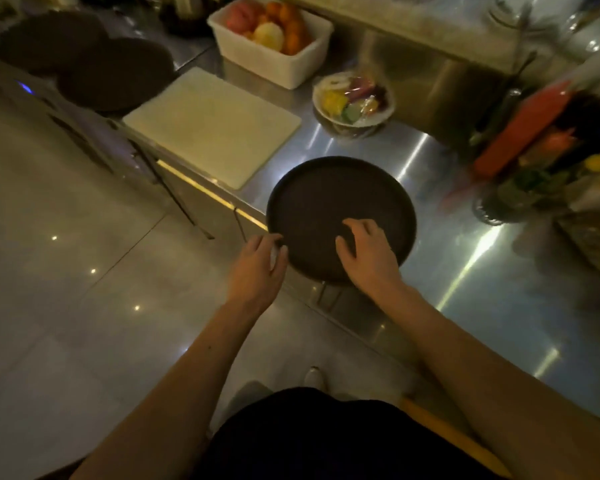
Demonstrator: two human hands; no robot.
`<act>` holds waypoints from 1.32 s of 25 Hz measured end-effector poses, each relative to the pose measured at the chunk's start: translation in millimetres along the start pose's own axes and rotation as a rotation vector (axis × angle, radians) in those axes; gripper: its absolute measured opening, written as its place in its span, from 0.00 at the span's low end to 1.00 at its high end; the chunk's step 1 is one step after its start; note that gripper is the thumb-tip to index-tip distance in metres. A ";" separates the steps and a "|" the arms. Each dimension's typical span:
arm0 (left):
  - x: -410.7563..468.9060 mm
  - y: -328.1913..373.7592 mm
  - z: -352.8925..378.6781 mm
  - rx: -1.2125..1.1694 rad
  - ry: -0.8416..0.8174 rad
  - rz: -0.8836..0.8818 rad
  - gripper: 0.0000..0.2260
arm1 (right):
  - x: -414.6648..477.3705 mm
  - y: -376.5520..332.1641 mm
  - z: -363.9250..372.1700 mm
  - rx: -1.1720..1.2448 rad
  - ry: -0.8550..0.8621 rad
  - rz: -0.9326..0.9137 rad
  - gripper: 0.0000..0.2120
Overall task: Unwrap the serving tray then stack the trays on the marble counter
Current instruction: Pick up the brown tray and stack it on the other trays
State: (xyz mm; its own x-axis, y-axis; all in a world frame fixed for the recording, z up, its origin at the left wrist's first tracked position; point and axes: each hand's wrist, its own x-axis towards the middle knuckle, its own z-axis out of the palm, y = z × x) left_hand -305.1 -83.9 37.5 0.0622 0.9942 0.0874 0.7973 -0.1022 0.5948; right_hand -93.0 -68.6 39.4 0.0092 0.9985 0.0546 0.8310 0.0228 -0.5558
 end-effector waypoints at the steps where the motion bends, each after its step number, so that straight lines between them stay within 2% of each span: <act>1: 11.4 7.4 5.9 0.027 -0.036 0.035 0.16 | 2.6 9.6 -5.3 0.014 0.016 0.037 0.21; 4: 44.7 17.7 21.7 0.080 -0.112 0.124 0.17 | 13.3 31.5 -16.7 0.025 0.046 0.146 0.22; 6: 67.3 16.2 29.9 0.129 -0.149 0.123 0.17 | 21.8 45.1 -19.5 0.010 0.054 0.239 0.22; 13: 133.1 -10.5 41.1 0.209 -0.292 -0.023 0.22 | 47.3 74.9 -18.3 -0.063 0.039 0.523 0.25; 21: 174.9 -42.9 48.0 0.057 -0.405 -0.184 0.28 | 58.7 94.6 -0.2 -0.048 0.017 0.833 0.26; 25: 184.1 -47.6 52.1 0.024 -0.373 -0.264 0.28 | 59.0 106.6 7.2 0.015 -0.020 0.861 0.25; 30: 182.5 -45.6 61.0 -0.044 -0.422 -0.407 0.27 | 59.4 121.8 8.7 0.108 -0.013 0.912 0.26; 33: 186.4 -41.6 64.7 -0.027 -0.419 -0.498 0.25 | 58.7 129.3 13.3 0.246 -0.038 0.978 0.22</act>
State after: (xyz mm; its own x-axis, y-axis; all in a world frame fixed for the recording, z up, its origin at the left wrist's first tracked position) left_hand -287.9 107.8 -22.6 -0.0781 0.8508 -0.5196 0.7762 0.3790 0.5039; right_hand 7.6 -6.3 -40.2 0.6038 0.5854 -0.5410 0.3305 -0.8015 -0.4984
